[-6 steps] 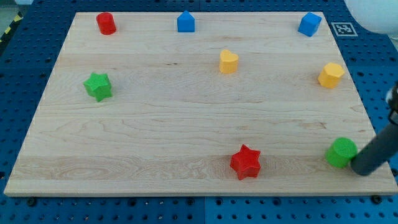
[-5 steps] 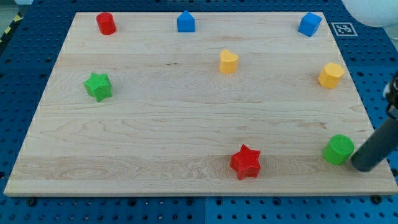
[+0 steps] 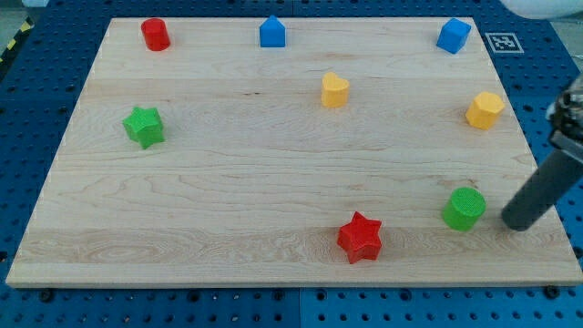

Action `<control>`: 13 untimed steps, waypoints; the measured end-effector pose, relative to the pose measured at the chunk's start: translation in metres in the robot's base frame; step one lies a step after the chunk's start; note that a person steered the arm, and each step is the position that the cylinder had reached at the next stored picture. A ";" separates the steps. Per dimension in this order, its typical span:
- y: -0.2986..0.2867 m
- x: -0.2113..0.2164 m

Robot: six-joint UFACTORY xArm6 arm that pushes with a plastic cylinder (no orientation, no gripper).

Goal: Place the green circle at the bottom of the green star

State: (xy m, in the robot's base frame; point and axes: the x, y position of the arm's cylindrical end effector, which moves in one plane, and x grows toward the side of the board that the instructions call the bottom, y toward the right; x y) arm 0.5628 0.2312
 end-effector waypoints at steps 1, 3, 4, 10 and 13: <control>-0.036 -0.002; -0.061 -0.002; -0.070 -0.019; -0.125 -0.049; -0.206 -0.043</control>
State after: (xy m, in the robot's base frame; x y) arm 0.5195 0.0254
